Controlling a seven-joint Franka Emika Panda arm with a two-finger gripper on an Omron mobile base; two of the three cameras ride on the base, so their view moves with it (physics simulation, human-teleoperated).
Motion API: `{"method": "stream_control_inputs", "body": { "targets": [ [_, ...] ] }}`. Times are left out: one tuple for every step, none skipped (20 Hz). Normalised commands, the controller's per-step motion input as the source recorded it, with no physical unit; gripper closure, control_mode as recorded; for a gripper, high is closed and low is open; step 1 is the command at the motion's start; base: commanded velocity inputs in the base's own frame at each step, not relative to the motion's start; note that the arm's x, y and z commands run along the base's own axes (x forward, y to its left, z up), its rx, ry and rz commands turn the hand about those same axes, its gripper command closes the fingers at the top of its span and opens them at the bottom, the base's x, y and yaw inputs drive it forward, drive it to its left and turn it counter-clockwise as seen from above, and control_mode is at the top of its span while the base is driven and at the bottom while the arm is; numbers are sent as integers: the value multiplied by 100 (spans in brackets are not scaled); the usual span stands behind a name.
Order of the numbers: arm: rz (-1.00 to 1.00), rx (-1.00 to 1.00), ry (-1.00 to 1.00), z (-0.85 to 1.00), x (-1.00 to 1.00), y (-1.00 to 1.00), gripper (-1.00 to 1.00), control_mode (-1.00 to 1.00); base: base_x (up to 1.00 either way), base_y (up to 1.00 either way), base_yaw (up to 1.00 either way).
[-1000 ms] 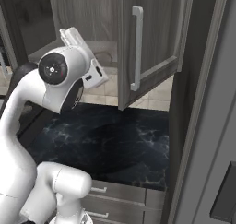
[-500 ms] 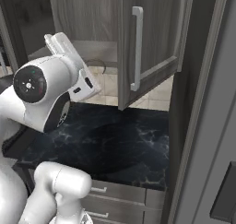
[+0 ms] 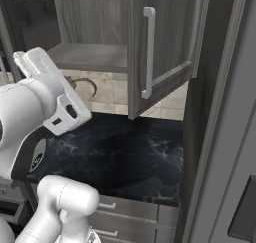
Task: Open the cabinet and move the ladle to the pot. Then close the cabinet.
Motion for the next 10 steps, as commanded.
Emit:
{"method": "stream_control_inputs", "body": {
  "targets": [
    [0, -7, 0, 0, -72, 46, 100, -100, 0, 0, 0],
    [0, -7, 0, 0, -71, 45, 100, -100, 0, 0, 0],
    [0, -7, 0, 0, -67, 48, 100, -100, 0, 0, 0],
    [0, -6, 0, 0, -61, 49, 100, -100, 0, 0, 0],
    [0, -6, 0, 0, -52, 49, 100, -100, 0, 0, 0],
    [0, -6, 0, 0, -50, 51, 100, -100, 0, 0, 0],
    [0, -6, 0, 0, -44, 53, 100, -100, 0, 0, 0],
    [0, -7, 0, 0, -35, 60, 100, -100, 0, 0, 0],
    [0, -8, 0, 0, -31, 64, 100, -100, 0, 0, 0],
    [0, -9, 0, 0, -25, 67, 100, -100, 0, 0, 0]
  ]
}}
